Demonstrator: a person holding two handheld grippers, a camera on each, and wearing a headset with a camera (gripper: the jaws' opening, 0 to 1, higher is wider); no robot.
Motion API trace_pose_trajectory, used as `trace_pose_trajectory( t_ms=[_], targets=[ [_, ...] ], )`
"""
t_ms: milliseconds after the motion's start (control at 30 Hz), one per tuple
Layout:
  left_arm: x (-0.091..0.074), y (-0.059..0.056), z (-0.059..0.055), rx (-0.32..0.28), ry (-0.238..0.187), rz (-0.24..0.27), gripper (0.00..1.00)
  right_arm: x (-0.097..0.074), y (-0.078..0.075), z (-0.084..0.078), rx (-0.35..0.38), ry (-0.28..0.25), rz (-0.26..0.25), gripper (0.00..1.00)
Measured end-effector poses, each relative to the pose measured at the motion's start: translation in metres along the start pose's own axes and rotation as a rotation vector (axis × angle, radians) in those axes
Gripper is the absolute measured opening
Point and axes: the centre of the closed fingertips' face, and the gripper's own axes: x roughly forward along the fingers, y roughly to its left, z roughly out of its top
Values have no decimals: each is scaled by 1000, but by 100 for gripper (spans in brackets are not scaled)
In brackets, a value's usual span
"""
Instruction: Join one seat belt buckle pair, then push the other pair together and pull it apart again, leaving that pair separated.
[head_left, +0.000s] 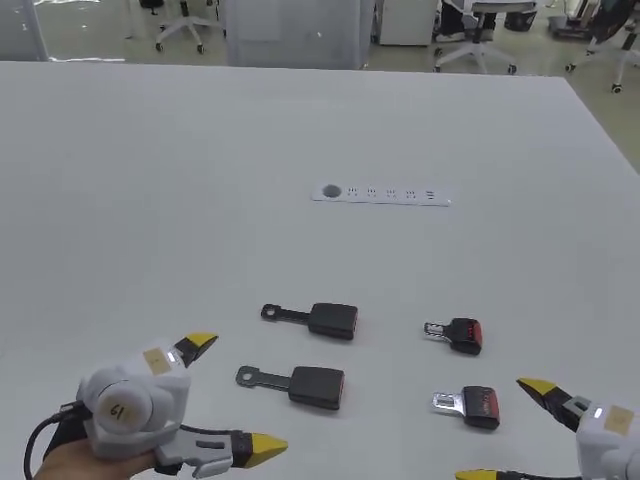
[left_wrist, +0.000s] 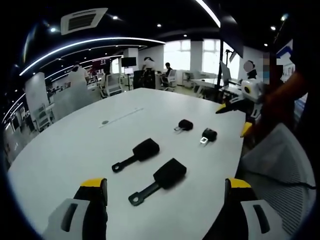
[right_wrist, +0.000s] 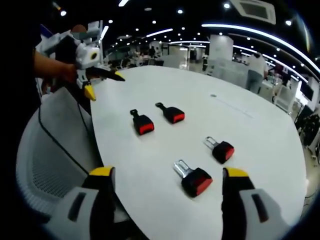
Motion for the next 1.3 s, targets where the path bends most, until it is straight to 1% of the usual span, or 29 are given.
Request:
trace_pose_trajectory(
  t_ms=[200, 333, 633, 733, 1033, 1133, 1300],
  targets=[
    [9, 1, 0, 20, 16, -14, 99, 3, -9, -4, 0, 14, 4, 89],
    [14, 4, 0, 22, 24, -21, 99, 5, -14, -6, -3, 22, 13, 89],
    [28, 7, -2, 42, 53, -45, 99, 13, -23, -14, -12, 57, 33, 88],
    [32, 7, -2, 46, 58, -53, 99, 15, -25, -14, -12, 61, 38, 87],
    [46, 9, -9, 57, 86, -79, 98, 24, -31, -23, 1, 80, 52, 87],
    [52, 8, -13, 58, 97, -90, 98, 27, -33, -28, 2, 95, 60, 86],
    [60, 5, -15, 68, 112, -111, 98, 32, -35, -29, 5, 97, 66, 86]
  ],
)
